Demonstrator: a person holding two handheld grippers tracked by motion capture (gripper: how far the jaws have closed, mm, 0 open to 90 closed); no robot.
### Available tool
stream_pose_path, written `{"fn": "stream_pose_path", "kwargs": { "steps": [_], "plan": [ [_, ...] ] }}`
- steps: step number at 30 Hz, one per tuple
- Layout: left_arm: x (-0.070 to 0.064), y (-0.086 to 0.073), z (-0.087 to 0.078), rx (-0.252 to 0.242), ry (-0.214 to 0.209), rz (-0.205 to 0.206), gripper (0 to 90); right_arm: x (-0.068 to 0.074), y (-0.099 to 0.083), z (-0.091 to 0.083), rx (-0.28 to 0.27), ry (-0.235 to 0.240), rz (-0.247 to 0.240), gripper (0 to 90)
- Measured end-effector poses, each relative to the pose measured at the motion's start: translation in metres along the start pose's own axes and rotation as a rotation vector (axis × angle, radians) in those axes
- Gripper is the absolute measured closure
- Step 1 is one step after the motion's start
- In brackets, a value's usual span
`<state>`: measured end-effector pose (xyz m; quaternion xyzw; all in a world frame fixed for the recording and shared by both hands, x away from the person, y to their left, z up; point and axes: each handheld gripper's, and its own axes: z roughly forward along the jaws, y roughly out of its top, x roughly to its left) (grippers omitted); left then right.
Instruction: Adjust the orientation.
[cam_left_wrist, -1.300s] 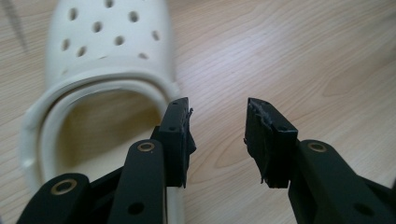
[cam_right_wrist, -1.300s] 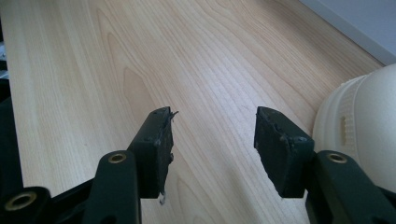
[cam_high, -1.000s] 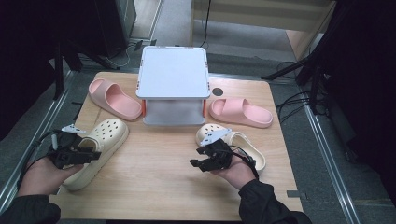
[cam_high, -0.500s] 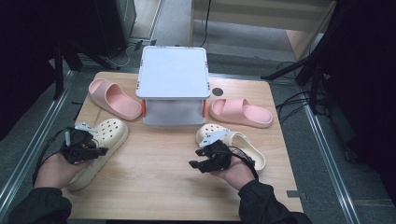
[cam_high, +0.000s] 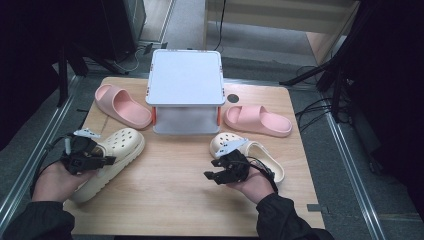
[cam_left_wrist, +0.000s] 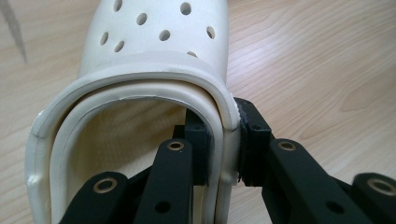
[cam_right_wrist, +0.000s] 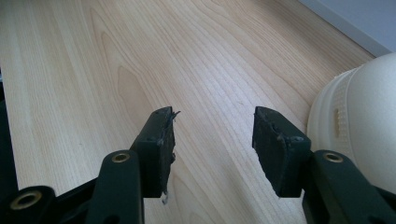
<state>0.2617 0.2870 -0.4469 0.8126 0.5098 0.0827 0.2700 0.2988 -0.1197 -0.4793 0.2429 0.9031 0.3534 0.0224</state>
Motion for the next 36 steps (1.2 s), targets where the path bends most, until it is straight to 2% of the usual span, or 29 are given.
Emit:
{"fn": "stream_pose_path", "kwargs": {
  "steps": [1, 2, 3, 5, 7, 15, 19, 21, 24, 28, 33, 36],
  "plan": [
    [-0.006, 0.003, 0.001, -0.007, -0.002, 0.013, 77.0, 0.0, 0.0, 0.0, 0.001, -0.002, 0.001, 49.4],
    [-0.006, 0.003, 0.001, -0.007, -0.002, 0.013, 77.0, 0.0, 0.0, 0.0, 0.001, -0.002, 0.001, 49.4],
    [-0.015, 0.008, 0.005, -0.008, -0.011, 0.028, 77.0, 0.0, 0.0, 0.0, 0.002, -0.001, -0.002, 49.4],
    [-0.018, 0.01, 0.006, -0.006, -0.018, 0.033, 77.0, 0.0, 0.0, 0.0, 0.0, -0.001, -0.004, 49.4],
    [-0.03, 0.019, 0.015, 0.011, -0.048, 0.05, 77.0, 0.0, 0.0, 0.0, -0.003, -0.002, 0.002, 49.4],
    [-0.064, 0.039, 0.037, 0.019, -0.055, 0.073, 76.9, 0.0, -0.001, -0.006, -0.014, -0.003, 0.008, 51.9],
    [-0.083, 0.048, 0.052, 0.046, -0.054, 0.101, 76.9, 0.0, -0.001, -0.008, -0.02, -0.008, 0.008, 51.9],
    [-0.086, 0.049, 0.055, 0.05, -0.056, 0.104, 76.7, 0.001, -0.002, -0.008, -0.016, -0.006, 0.015, 54.3],
    [-0.099, 0.053, 0.063, 0.044, -0.06, 0.119, 76.6, 0.002, -0.002, -0.009, -0.019, -0.002, 0.004, 56.0],
    [-0.106, 0.054, 0.07, 0.045, -0.056, 0.136, 76.5, 0.003, -0.002, -0.007, -0.025, -0.002, -0.003, 57.3],
    [-0.105, 0.053, 0.074, 0.05, -0.076, 0.156, 75.7, 0.004, 0.0, -0.003, -0.037, -0.008, 0.007, 62.9],
    [-0.105, 0.052, 0.073, 0.04, -0.071, 0.168, 75.1, 0.004, 0.001, -0.001, -0.046, 0.0, 0.011, 65.7]
  ]
}}
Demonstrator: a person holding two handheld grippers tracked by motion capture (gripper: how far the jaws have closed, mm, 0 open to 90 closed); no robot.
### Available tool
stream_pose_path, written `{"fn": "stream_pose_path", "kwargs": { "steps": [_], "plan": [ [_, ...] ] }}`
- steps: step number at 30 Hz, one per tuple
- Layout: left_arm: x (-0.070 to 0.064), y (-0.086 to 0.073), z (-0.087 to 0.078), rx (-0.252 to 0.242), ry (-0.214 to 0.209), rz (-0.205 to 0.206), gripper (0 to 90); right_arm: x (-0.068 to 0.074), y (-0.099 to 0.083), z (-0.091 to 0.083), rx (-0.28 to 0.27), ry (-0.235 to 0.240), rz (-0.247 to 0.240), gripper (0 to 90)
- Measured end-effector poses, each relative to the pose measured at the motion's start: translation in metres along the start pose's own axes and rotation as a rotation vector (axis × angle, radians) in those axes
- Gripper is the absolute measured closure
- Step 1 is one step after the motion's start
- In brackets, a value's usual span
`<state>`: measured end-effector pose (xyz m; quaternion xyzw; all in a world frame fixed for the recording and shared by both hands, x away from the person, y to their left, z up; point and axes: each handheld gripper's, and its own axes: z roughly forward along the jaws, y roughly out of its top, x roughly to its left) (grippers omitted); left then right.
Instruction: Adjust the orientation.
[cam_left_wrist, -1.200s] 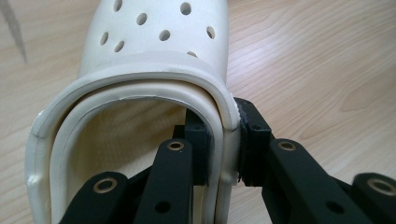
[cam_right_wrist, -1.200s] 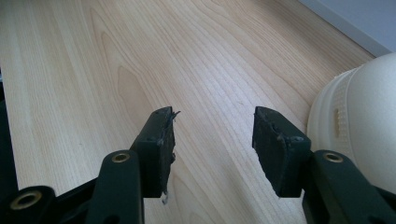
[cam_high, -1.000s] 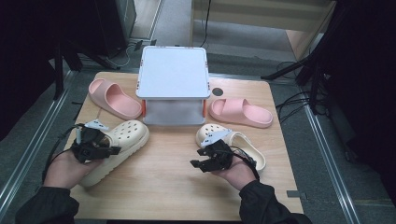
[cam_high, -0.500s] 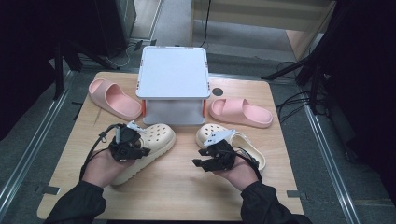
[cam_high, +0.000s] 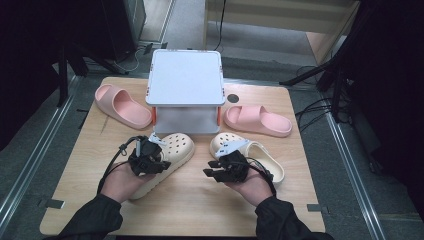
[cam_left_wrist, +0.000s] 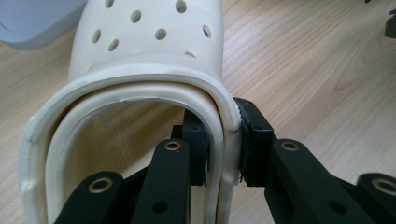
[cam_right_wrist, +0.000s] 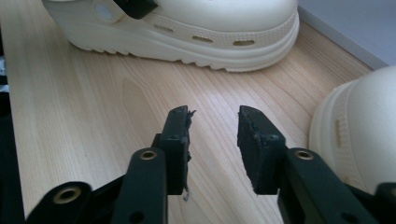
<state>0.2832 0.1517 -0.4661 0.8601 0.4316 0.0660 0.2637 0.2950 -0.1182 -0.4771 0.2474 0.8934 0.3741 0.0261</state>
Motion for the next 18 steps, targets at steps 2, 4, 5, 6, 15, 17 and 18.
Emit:
{"fn": "stream_pose_path", "kwargs": {
  "steps": [2, 4, 5, 6, 15, 17, 18],
  "plan": [
    [0.001, -0.001, 0.0, -0.002, -0.011, 0.007, 71.3, 0.0, 0.002, 0.005, -0.016, 0.009, 0.011, 71.7],
    [0.002, -0.001, -0.002, -0.009, -0.017, 0.01, 69.1, 0.0, 0.004, 0.007, -0.021, 0.012, 0.033, 74.8],
    [0.002, -0.001, -0.003, -0.014, -0.024, -0.002, 69.1, 0.0, 0.004, 0.007, -0.021, 0.012, 0.033, 74.8],
    [0.004, -0.001, -0.006, -0.017, -0.029, 0.001, 68.6, 0.0, 0.004, 0.008, -0.023, 0.012, 0.04, 76.4],
    [0.009, -0.011, -0.029, -0.034, -0.063, 0.019, 64.7, -0.004, 0.009, 0.016, -0.014, -0.001, 0.068, 90.0],
    [0.01, -0.014, -0.034, -0.044, -0.067, 0.018, 64.8, -0.004, 0.01, 0.018, -0.011, 0.0, 0.068, 90.0],
    [0.011, -0.017, -0.038, -0.054, -0.075, 0.014, 64.6, -0.004, 0.012, 0.02, -0.007, 0.002, 0.065, 90.0]
  ]
}}
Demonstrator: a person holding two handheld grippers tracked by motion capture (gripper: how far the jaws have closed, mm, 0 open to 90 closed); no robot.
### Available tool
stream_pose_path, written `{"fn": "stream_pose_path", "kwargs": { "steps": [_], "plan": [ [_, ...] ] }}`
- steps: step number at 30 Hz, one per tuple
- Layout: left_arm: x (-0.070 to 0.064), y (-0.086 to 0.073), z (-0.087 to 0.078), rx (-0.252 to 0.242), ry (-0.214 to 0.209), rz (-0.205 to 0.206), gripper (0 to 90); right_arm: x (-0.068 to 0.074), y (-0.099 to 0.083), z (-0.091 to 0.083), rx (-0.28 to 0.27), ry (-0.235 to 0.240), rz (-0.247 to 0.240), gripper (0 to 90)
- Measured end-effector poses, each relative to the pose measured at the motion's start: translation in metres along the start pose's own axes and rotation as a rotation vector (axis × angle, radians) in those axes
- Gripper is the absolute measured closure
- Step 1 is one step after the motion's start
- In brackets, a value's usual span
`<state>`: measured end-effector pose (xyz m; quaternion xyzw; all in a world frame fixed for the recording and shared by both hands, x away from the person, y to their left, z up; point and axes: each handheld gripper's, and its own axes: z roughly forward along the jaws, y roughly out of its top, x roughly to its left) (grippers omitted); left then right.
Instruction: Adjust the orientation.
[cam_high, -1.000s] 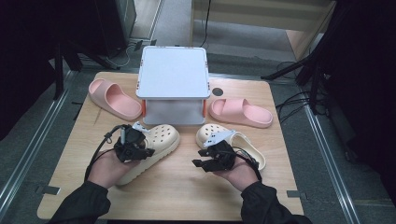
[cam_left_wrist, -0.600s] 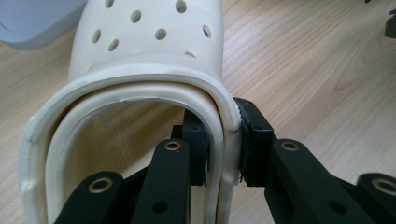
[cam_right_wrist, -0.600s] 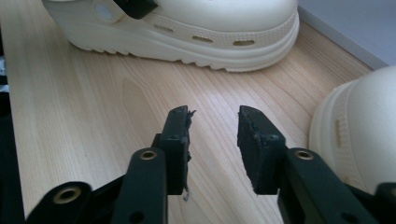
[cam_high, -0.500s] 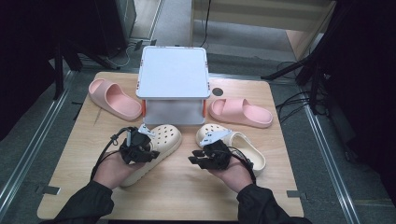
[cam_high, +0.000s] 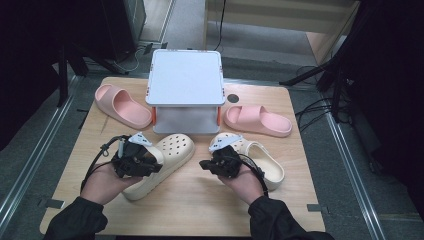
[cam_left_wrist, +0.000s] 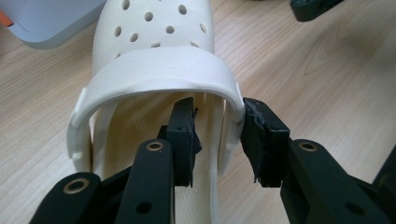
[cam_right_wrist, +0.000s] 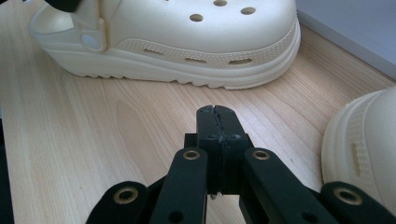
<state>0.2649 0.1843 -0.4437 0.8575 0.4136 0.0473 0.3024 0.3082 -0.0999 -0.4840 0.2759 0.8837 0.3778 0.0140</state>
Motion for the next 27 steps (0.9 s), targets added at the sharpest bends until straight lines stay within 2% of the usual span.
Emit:
{"fn": "stream_pose_path", "kwargs": {
  "steps": [4, 10, 12, 15, 18, 23, 27],
  "plan": [
    [0.002, -0.002, -0.005, -0.015, -0.017, -0.008, 62.4, 0.001, 0.004, 0.005, 0.007, 0.008, -0.007, 90.0],
    [-0.001, -0.003, -0.007, -0.008, 0.0, 0.006, 62.0, 0.003, 0.011, 0.009, 0.012, 0.019, -0.026, 90.0],
    [0.001, -0.005, -0.012, -0.017, 0.005, -0.007, 63.4, 0.003, 0.013, 0.009, 0.008, 0.02, -0.033, 90.0],
    [0.005, -0.008, -0.02, -0.026, 0.009, -0.014, 72.7, 0.001, 0.015, 0.011, 0.007, 0.023, -0.02, 90.0],
    [0.01, -0.012, -0.024, -0.021, 0.018, -0.013, 79.3, 0.001, 0.017, 0.014, 0.011, 0.024, -0.025, 90.0],
    [0.025, -0.023, -0.025, 0.011, 0.051, -0.028, 84.3, 0.004, 0.02, 0.021, 0.013, 0.022, -0.032, 90.0],
    [0.038, -0.03, -0.027, 0.006, 0.063, -0.051, 86.3, 0.005, 0.023, 0.027, 0.011, 0.02, -0.045, 90.0]
  ]
}}
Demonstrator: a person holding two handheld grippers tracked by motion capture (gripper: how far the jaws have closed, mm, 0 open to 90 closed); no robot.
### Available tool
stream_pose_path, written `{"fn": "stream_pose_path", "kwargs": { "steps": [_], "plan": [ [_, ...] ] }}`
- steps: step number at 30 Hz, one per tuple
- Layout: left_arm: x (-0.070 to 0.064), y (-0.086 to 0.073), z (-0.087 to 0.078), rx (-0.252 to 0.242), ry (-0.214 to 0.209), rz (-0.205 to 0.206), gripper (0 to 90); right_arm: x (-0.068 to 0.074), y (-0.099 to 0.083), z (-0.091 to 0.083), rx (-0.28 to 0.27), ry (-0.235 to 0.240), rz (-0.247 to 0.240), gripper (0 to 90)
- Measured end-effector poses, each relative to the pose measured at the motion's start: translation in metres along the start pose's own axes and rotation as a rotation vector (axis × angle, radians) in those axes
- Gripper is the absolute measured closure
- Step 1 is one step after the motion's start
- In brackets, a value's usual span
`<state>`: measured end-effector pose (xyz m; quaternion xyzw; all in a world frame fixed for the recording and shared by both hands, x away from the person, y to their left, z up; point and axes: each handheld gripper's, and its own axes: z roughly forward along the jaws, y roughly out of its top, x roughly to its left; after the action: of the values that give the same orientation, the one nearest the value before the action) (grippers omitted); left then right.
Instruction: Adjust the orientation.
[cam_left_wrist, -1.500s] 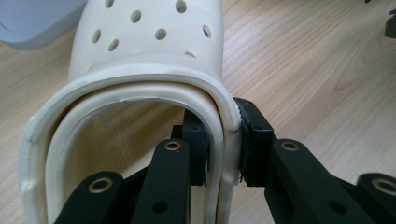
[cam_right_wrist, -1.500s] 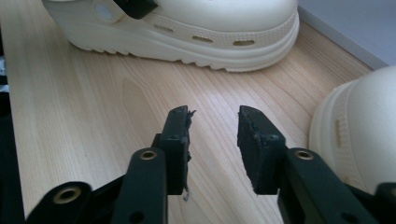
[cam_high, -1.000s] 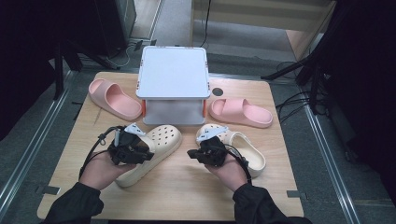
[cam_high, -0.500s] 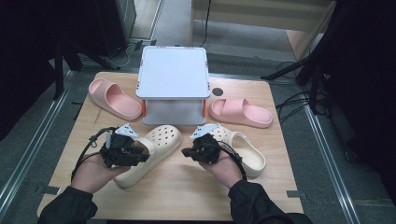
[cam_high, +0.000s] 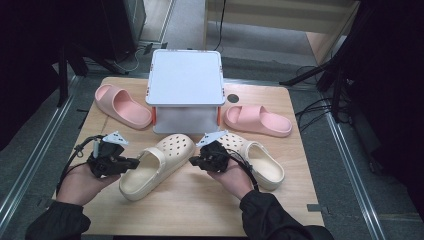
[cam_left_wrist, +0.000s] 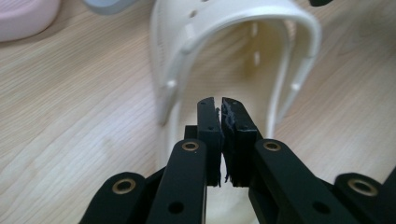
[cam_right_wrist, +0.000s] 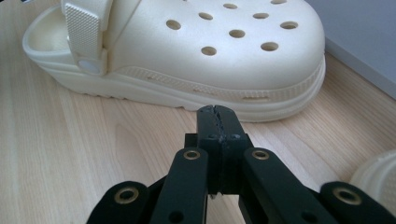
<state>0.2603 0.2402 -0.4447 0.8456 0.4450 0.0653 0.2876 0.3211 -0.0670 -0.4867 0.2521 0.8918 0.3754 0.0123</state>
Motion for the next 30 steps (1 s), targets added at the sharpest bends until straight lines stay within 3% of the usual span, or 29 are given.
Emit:
{"fn": "stream_pose_path", "kwargs": {
  "steps": [4, 6, 10, 14, 16, 21, 26, 30],
  "plan": [
    [0.019, -0.009, 0.004, -0.019, 0.02, -0.061, 86.6, 0.002, 0.003, 0.005, -0.001, -0.006, -0.011, 90.0],
    [0.026, -0.012, 0.01, -0.014, 0.0, -0.078, 87.7, 0.003, 0.003, 0.007, -0.002, -0.01, -0.009, 90.0],
    [0.03, -0.014, 0.024, 0.033, 0.025, -0.062, 88.5, 0.004, 0.003, 0.011, -0.009, -0.006, -0.009, 90.0],
    [0.034, -0.013, 0.031, 0.028, 0.032, -0.055, 88.4, 0.007, 0.004, 0.016, -0.016, 0.004, -0.007, 90.0],
    [0.035, -0.013, 0.033, 0.024, 0.0, -0.051, 88.2, 0.009, 0.004, 0.018, -0.015, 0.007, -0.014, 90.0],
    [0.032, -0.014, 0.033, 0.023, -0.009, -0.064, 89.1, 0.011, 0.004, 0.024, -0.004, 0.011, -0.021, 90.0],
    [0.028, -0.016, 0.034, 0.023, -0.055, -0.068, 89.2, 0.011, 0.004, 0.025, -0.003, 0.007, -0.02, 90.0],
    [0.019, -0.016, 0.036, 0.032, -0.068, -0.041, 89.2, 0.011, 0.004, 0.024, -0.008, -0.001, -0.016, 90.0]
  ]
}}
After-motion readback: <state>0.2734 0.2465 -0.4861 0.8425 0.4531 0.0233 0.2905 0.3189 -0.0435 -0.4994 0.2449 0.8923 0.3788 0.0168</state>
